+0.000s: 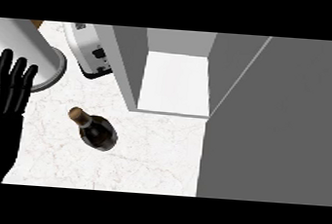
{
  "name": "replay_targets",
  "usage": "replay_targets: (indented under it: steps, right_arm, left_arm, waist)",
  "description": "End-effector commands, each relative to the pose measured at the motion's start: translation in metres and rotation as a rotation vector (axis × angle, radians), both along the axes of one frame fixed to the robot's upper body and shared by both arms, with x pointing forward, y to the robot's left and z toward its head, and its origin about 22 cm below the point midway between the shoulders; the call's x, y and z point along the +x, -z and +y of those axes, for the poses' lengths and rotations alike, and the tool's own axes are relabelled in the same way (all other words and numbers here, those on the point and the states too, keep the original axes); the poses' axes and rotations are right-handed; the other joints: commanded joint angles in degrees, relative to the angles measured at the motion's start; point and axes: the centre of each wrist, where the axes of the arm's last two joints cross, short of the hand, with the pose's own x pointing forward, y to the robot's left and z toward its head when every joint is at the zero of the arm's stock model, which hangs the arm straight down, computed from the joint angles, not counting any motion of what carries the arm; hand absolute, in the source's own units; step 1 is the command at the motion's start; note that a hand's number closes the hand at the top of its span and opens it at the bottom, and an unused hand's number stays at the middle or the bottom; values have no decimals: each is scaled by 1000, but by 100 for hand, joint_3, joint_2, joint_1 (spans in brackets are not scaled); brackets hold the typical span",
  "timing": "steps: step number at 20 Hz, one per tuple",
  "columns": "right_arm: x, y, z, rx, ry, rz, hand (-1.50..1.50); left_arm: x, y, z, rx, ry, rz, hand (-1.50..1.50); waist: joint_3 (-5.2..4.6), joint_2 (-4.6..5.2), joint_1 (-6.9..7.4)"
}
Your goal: Pick up the wine, place it into the cabinet and close the cabinet
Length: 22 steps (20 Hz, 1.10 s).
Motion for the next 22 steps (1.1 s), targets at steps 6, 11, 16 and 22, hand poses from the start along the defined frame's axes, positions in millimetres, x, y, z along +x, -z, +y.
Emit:
replay_targets:
  steps: [6, 11, 16, 22]
  right_arm:
    - [-38, 3, 15, -12, -46, 1, -150]
    - [-44, -8, 33, 73, -451, 123, -150]
    - [-75, -37, 19, 60, -472, 133, -150]
    - [-61, -48, 17, 75, -451, 132, -150]
  left_arm:
    - [11, -21, -69, 112, 122, -61, -150]
    - [-25, -20, -83, -231, 101, 73, -150]
    - [-46, -52, -90, -239, 68, 64, -150]
    - [-73, -77, -103, -245, 98, 73, -150]
  waist:
    - [264, 4, -247]
    - [260, -19, -117]
    - [256, -2, -126]
    - [255, 12, -97]
